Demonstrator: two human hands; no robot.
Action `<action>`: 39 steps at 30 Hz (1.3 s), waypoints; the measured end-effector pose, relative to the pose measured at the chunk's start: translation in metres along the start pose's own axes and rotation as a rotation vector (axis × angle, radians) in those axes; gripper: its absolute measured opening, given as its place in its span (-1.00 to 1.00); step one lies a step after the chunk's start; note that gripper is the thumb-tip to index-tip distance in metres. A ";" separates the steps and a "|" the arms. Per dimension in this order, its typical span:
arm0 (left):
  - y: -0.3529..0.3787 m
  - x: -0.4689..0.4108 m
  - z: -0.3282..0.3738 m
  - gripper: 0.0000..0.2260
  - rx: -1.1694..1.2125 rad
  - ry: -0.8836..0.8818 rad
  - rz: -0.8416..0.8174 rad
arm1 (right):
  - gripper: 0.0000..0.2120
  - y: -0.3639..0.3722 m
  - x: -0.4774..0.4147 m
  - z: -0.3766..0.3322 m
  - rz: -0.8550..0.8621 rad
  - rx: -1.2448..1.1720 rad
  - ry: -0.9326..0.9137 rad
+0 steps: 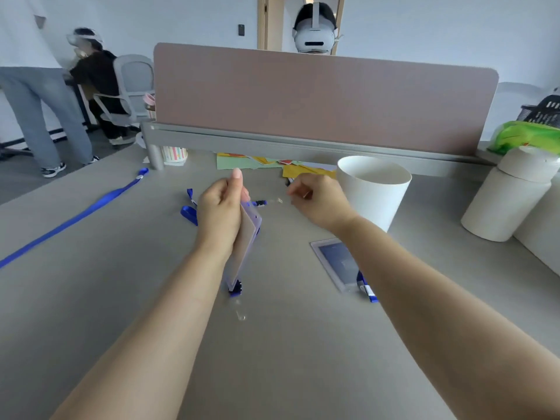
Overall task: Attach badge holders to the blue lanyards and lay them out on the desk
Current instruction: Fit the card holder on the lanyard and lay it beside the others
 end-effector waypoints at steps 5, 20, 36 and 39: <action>-0.051 -0.003 0.003 -0.58 -0.095 0.051 0.038 | -0.83 0.067 0.035 -0.037 -0.378 -0.015 -0.124; -0.089 0.016 0.003 -0.64 -0.302 0.067 -0.078 | -0.75 0.111 0.055 -0.074 -0.532 0.196 -0.276; -0.073 0.022 0.001 -0.73 -0.349 0.126 -0.143 | -0.88 0.084 0.050 -0.054 -0.253 -0.017 -0.187; -0.053 0.026 0.001 -0.74 -0.357 0.152 -0.237 | -0.87 0.060 0.048 -0.039 -0.161 -0.089 -0.089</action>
Point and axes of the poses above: each hand's wrist, its own x-axis away from the middle knuckle, its own y-axis out of the palm, z = x × y, the point moved 6 cm from there along -x, towards the middle knuckle, and after that the axes turned 13 degrees about x, right-handed, at the moved point
